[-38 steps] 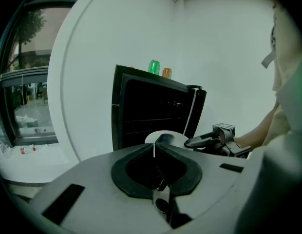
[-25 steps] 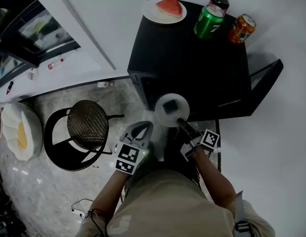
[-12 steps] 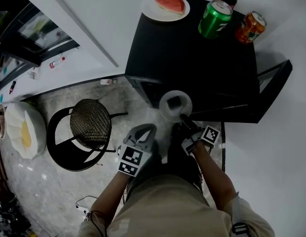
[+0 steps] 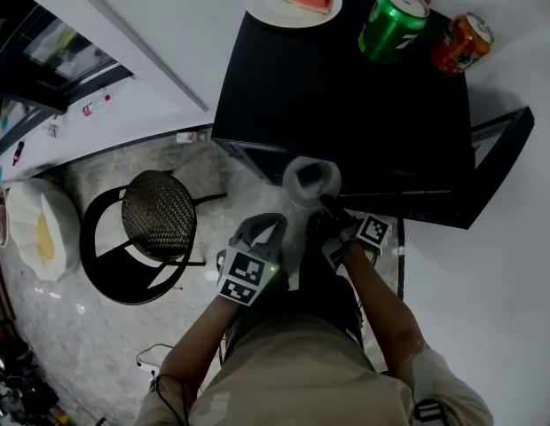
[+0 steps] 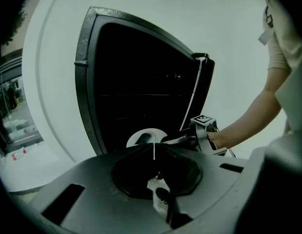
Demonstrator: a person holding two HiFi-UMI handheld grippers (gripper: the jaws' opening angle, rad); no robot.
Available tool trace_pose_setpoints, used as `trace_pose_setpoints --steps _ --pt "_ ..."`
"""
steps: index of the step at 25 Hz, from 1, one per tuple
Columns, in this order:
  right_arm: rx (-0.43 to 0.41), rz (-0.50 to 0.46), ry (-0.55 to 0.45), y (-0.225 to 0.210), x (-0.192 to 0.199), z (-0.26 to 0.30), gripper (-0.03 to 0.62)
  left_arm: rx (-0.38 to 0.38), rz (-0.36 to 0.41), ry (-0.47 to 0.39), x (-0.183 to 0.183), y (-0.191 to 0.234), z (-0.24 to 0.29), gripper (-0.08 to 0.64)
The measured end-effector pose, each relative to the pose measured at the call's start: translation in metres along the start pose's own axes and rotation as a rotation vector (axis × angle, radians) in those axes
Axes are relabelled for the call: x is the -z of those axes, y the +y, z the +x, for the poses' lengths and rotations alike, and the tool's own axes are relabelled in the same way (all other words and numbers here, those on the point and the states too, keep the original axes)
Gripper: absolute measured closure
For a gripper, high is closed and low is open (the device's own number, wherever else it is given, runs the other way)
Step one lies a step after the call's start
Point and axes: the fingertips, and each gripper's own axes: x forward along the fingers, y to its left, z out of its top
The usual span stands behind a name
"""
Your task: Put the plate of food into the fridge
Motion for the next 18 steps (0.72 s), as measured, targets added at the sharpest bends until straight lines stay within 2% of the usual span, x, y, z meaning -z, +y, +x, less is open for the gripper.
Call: trace_pose_setpoints --steps 18 --pt "0.044 0.071 -0.052 -0.019 -0.015 0.019 0.561 0.072 -0.017 0.137 0.045 -0.008 0.094 0.545"
